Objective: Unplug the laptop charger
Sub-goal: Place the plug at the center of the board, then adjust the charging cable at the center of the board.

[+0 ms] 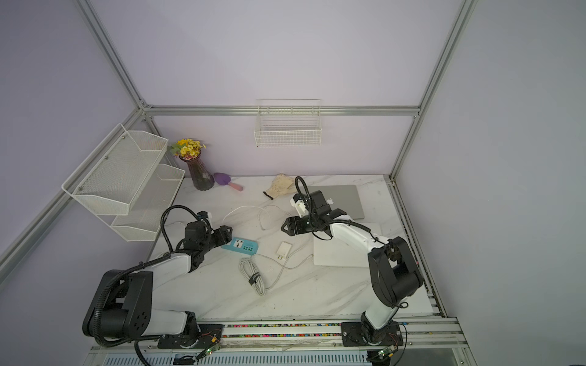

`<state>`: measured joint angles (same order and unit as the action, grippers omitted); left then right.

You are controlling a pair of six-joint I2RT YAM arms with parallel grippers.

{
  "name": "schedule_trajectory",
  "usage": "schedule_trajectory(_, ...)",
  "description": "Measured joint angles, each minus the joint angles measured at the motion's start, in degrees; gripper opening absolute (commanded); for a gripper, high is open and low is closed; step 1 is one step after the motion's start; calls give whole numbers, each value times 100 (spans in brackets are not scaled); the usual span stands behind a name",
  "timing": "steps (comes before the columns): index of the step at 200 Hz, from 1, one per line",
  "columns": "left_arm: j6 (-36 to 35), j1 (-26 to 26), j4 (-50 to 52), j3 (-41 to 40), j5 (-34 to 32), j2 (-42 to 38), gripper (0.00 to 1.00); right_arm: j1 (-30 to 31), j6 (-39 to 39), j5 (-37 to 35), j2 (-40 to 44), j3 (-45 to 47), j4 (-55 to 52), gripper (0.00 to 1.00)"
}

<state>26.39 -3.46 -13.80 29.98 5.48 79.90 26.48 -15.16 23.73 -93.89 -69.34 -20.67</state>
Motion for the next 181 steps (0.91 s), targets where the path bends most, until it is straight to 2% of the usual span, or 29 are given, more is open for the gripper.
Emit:
schedule_trajectory(37,0,0,0,0,0,0,79,-308,-286,-828,-404,-605,-315,69)
schedule_trajectory(88,0,0,0,0,0,0,79,-302,-271,-1539,-1294,-632,-990,68)
schedule_trajectory(138,0,0,0,0,0,0,79,-295,-33,-1537,-1534,-619,-1259,50)
schedule_trajectory(181,0,0,2,0,0,0,79,-48,72,-1034,-1224,201,-1447,43)
